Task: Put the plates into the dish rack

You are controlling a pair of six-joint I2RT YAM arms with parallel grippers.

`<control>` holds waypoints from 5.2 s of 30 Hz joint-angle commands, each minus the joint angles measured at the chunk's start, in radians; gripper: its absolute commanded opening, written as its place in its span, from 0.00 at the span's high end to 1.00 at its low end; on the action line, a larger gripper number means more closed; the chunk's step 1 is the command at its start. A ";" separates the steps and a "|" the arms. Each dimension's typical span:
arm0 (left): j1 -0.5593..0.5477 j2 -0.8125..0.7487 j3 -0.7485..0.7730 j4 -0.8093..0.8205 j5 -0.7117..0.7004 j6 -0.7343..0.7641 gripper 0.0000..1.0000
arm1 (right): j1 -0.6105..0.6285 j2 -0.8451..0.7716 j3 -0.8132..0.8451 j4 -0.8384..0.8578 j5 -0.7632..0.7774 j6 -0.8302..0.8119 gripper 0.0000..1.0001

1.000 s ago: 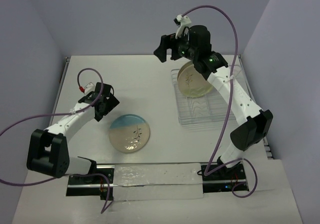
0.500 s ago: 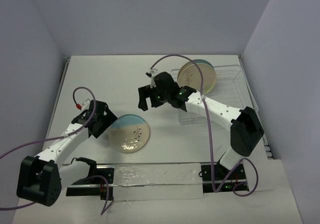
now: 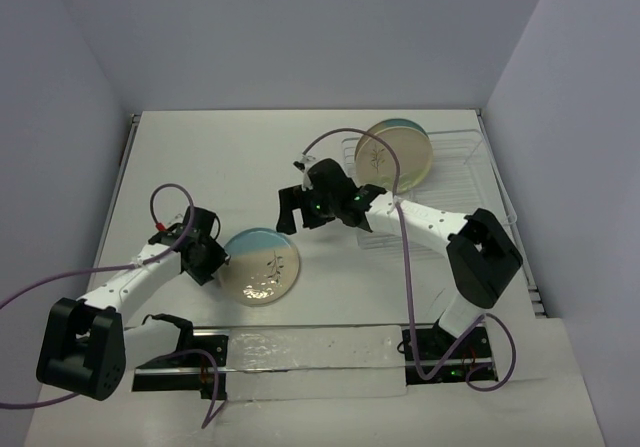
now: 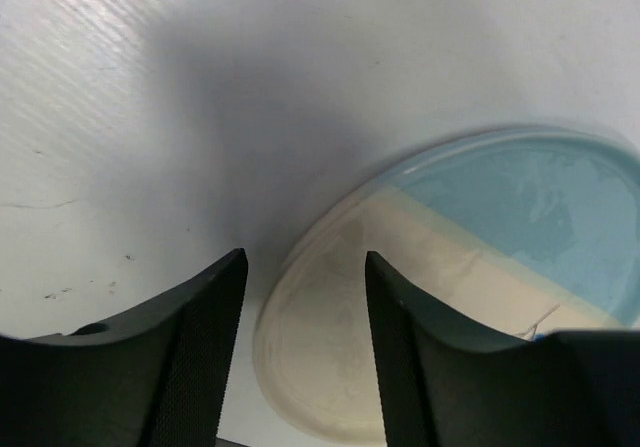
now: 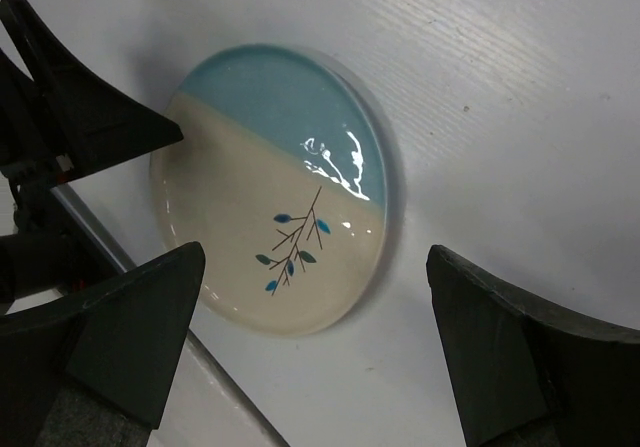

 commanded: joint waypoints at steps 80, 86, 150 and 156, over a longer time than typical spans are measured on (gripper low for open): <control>-0.208 0.232 0.100 0.007 -0.034 0.035 1.00 | 0.032 0.227 0.025 0.395 -0.645 0.212 0.56; -0.210 0.188 0.114 -0.013 -0.070 0.023 1.00 | 0.035 0.212 0.084 0.193 -0.409 0.131 0.71; -0.126 0.111 0.486 0.078 -0.313 0.134 0.01 | -0.504 -0.117 0.651 -0.969 0.191 -1.928 1.00; -0.115 0.126 0.491 0.083 -0.309 0.140 0.01 | -0.504 -0.062 0.654 -0.945 0.182 -1.932 1.00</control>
